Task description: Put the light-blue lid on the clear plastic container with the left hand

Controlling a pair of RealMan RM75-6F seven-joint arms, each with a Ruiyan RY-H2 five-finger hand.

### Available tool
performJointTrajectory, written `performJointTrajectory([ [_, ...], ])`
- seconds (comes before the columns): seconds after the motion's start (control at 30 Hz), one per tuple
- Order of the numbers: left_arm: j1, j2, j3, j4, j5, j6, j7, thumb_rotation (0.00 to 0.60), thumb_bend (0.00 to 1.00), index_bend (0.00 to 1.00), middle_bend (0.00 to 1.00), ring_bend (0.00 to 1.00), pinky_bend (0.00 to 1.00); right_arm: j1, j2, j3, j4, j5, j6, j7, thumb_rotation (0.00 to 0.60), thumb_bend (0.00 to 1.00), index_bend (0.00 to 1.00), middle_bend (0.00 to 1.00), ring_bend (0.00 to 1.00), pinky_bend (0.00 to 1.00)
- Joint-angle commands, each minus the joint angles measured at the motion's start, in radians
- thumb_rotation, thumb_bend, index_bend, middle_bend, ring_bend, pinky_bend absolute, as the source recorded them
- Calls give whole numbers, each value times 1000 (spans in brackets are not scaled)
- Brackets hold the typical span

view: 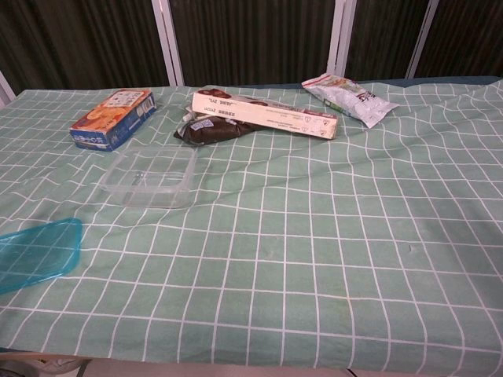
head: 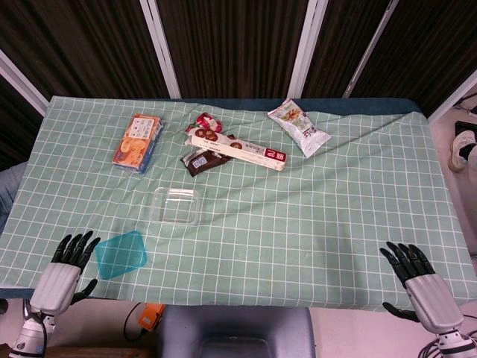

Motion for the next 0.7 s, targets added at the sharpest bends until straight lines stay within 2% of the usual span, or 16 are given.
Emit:
performJointTrajectory([
  [0.03, -12, 1, 8, 3, 17, -19, -61, 600, 220, 0, 0, 0, 6, 1, 1, 2, -3, 1, 0, 5, 600, 185, 9, 155, 0, 0],
  [0.17, -62, -28, 13, 51, 51, -82, -160, 600, 213, 0, 0, 0, 7, 3, 3, 4, -4, 10, -9, 6, 600, 185, 9, 156, 0, 0],
  [0.3, -105, -90, -10, 111, 8, -163, -247, 600, 205, 0, 0, 0, 10, 4, 6, 4, -3, 8, -8, 14, 600, 184, 10, 156, 0, 0],
  [0.5, -170, -151, -54, 158, -102, -322, -247, 600, 201, 0, 0, 0, 11, 5, 12, 3, 0, 3, -4, 34, 600, 185, 12, 155, 0, 0],
  [0.7, -193, -148, -66, 147, -139, -365, -246, 600, 202, 0, 0, 0, 10, 7, 13, 4, 1, 5, -7, 37, 600, 184, 12, 155, 0, 0],
])
